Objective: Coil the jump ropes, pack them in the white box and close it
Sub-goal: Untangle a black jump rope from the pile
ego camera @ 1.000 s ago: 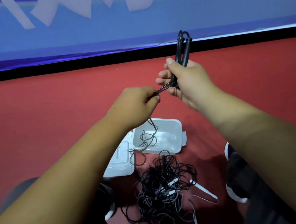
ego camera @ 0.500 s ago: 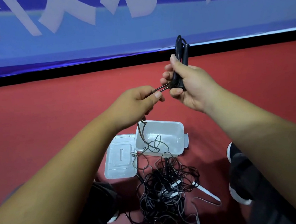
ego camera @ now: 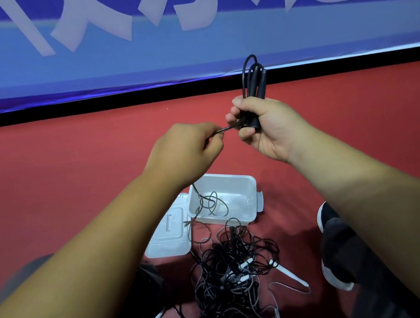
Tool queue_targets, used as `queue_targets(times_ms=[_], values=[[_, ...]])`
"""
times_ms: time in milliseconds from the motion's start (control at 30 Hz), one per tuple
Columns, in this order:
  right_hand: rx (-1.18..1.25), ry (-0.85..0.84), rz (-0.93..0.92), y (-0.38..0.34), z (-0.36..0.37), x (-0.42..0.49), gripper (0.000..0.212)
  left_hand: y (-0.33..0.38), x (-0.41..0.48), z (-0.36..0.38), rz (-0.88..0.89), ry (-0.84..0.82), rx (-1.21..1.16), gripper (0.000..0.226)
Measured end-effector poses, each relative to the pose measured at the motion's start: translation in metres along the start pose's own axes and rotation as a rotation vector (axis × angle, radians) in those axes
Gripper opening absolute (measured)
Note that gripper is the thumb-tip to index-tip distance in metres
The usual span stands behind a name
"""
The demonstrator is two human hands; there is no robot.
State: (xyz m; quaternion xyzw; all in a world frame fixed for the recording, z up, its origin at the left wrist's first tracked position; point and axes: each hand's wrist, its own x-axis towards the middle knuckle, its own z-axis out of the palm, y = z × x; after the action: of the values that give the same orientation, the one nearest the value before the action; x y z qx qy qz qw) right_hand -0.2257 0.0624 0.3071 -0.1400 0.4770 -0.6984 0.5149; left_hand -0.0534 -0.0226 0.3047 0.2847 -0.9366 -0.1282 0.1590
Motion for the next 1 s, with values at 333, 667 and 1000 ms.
queue_targets(times_ms=[333, 667, 1000], values=[[0.107, 0.064, -0.078, -0.002, 0.006, 0.001, 0.012, 0.027, -0.001, 0.011, -0.028, 0.113, -0.185, 0.012], [0.001, 0.112, -0.144, -0.002, 0.002, 0.000, 0.020, 0.014, -0.003, 0.008, 0.014, -0.018, -0.523, 0.010], [-0.178, 0.032, -0.159, -0.001, -0.001, -0.001, 0.024, -0.005, 0.004, 0.008, -0.008, 0.014, -0.289, 0.007]])
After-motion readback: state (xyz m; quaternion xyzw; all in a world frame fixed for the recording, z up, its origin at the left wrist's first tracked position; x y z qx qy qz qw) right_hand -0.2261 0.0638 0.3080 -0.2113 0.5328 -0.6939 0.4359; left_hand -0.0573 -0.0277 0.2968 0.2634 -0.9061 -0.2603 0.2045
